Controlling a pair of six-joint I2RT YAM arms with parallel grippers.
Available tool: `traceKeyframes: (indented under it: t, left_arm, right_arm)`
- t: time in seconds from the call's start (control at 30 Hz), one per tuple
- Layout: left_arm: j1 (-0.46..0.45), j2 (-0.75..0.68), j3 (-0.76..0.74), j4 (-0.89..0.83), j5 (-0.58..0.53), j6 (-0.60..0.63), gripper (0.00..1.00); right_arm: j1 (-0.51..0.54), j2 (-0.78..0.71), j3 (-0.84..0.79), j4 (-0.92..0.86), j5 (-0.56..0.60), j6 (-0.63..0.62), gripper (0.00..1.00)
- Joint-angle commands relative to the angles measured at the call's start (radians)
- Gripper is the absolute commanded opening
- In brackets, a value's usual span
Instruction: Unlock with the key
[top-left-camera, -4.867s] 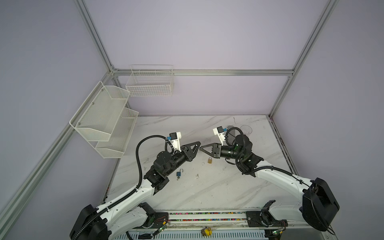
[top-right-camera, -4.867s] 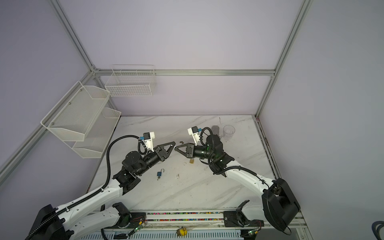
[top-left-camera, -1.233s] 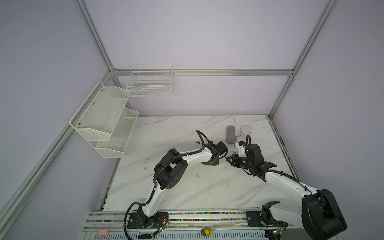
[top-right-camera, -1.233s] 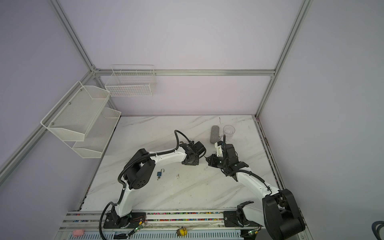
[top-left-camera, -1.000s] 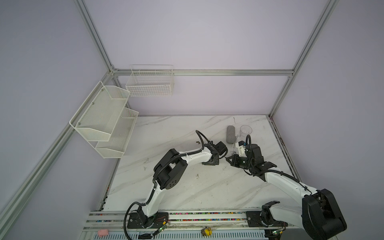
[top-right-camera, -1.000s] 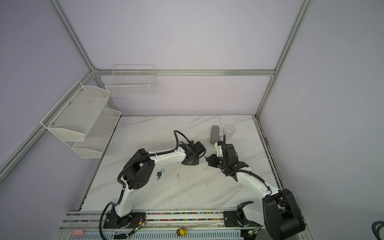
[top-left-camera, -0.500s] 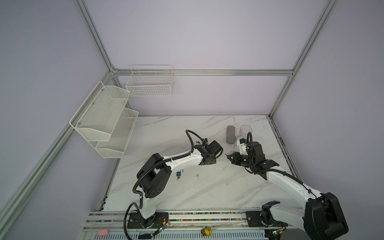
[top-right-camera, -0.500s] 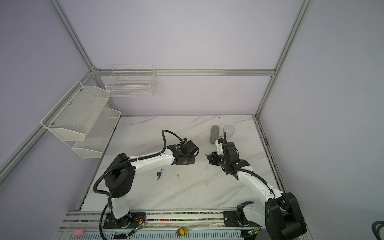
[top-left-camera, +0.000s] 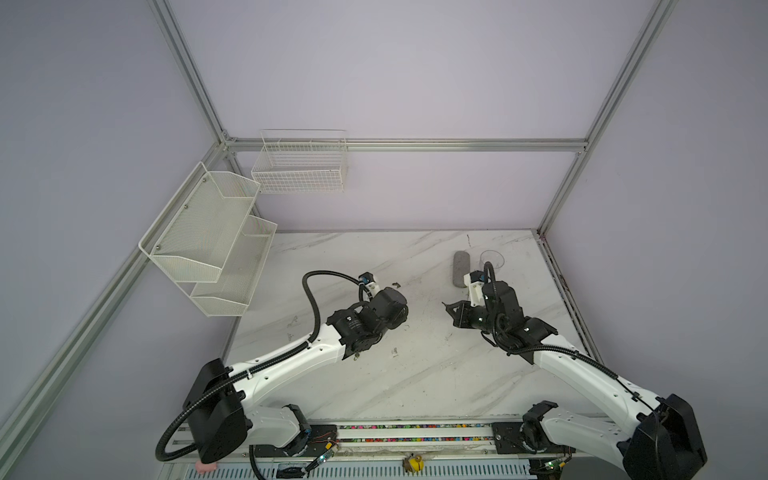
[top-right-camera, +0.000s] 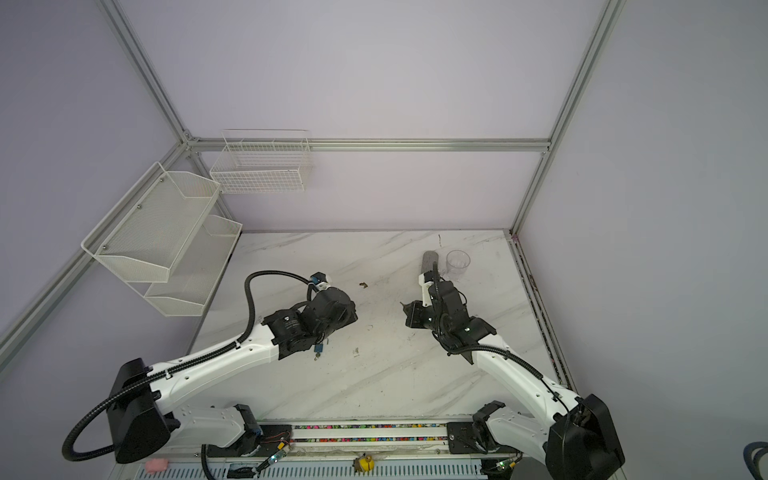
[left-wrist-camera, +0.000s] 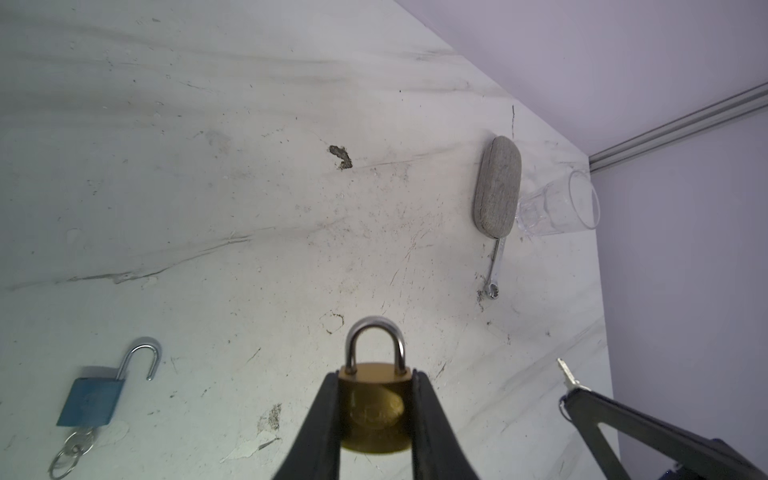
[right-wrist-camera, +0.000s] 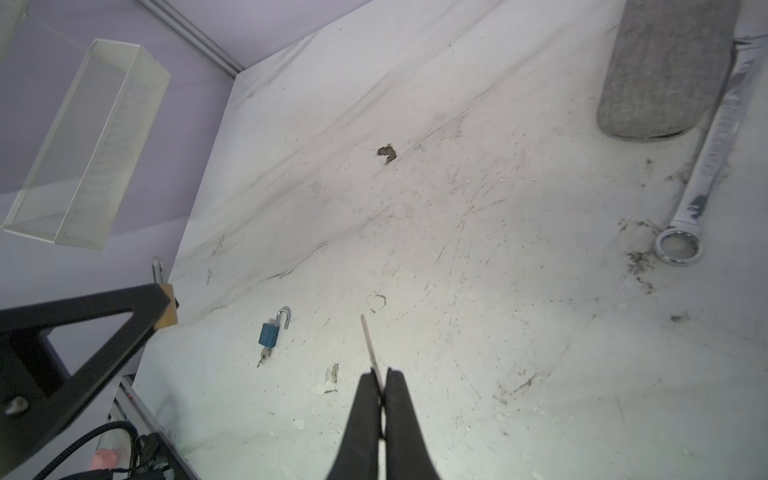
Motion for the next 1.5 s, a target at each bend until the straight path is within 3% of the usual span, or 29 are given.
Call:
traceKeyframes:
  t: [0.0, 0.37, 0.53, 0.93, 1.47]
  left_arm:
    - [0.007, -0.087, -0.084, 0.101, -0.073, -0.071, 0.0]
    - [0.007, -0.161, -0.1, 0.145, -0.056, -0.118, 0.0]
    - [0.007, -0.162, -0.088, 0.144, -0.047, -0.144, 0.0]
    - [0.007, -0.153, -0.068, 0.162, -0.014, -0.159, 0.0]
    - [0.006, -0.145, -0.07, 0.191, -0.001, -0.17, 0.0]
  right_arm:
    - [0.074, -0.014, -0.003, 0.086, 0.106, 0.086, 0.0]
    - [0.361, 0.111, 0.009, 0.331, 0.261, 0.231, 0.0]
    - [0.423, 0.128, -0.007, 0.454, 0.292, 0.286, 0.0]
    - [0.442, 0.178, -0.019, 0.595, 0.295, 0.337, 0.0]
    - [0.443, 0.19, -0.021, 0.623, 0.3, 0.365, 0.0]
